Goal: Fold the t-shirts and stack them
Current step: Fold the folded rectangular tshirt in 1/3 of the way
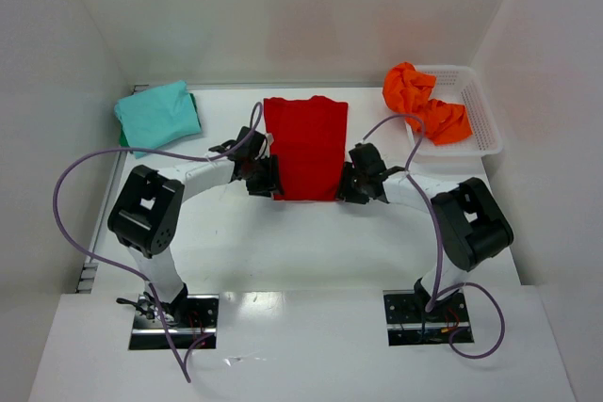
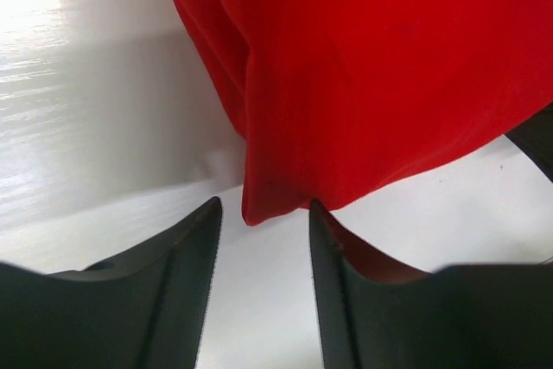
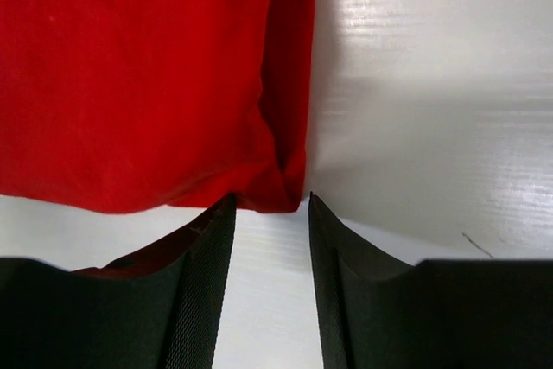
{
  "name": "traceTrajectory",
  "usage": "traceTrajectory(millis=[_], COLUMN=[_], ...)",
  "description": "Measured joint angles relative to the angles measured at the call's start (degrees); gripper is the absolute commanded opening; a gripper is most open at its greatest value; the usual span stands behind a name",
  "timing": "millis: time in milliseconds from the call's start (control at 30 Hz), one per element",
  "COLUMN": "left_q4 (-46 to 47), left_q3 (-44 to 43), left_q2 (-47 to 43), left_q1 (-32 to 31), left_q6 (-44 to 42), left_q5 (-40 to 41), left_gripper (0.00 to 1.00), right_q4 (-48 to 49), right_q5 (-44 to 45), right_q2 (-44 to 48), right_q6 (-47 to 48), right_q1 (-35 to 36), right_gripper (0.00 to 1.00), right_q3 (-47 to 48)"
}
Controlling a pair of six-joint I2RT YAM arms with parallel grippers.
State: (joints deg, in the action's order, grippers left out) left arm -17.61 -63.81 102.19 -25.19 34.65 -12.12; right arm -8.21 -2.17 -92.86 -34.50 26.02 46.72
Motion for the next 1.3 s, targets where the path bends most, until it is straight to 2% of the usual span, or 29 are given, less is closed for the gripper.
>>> traceTrajectory(millis=[200, 233, 267, 367, 500, 1167, 1233, 1300], left_q4=[-0.22, -0.37, -0.42, -0.61, -1.64, -6.16, -6.36, -6.47], left_q3=[-0.87, -0.87, -0.87, -0.87, -1.07, -1.07, -0.9, -0.61], left_q2=[2.25, 2.69, 2.97, 3.43, 3.45, -0.42, -0.42, -0.42], left_q1=[0.0, 0.0, 0.0, 0.0, -0.04, 1.27, 1.27, 1.27], left_q6=[-0.04, -0.13, -0.09, -0.13, -0.11, -0.37, -0.37, -0.59], left_q5=[0.57, 0.59, 0.61, 0.98, 2.47, 6.27, 6.27, 6.01], left_gripper=[0.32, 0.26, 0.23, 0.07, 0.0, 0.0, 0.0, 0.05], right_q4=[0.09, 0.04, 0.04, 0.0, -0.39, -2.93, -2.86, -2.89], right_q5=[0.09, 0.09, 0.07, 0.09, 0.66, 2.95, 2.8, 2.43], right_q2=[-2.49, -2.78, -3.1, -3.76, -3.93, -0.31, -0.2, -0.04], right_q6=[0.76, 0.85, 0.96, 1.14, 1.07, 0.79, 0.48, 0.24], right_q1=[0.0, 0.0, 0.0, 0.0, 0.09, 0.76, 0.83, 0.85], right_gripper=[0.31, 0.28, 0.21, 0.11, 0.0, 0.0, 0.05, 0.19], right_q3=[2.21, 2.51, 2.73, 3.3, 3.58, 1.49, 1.14, 0.83])
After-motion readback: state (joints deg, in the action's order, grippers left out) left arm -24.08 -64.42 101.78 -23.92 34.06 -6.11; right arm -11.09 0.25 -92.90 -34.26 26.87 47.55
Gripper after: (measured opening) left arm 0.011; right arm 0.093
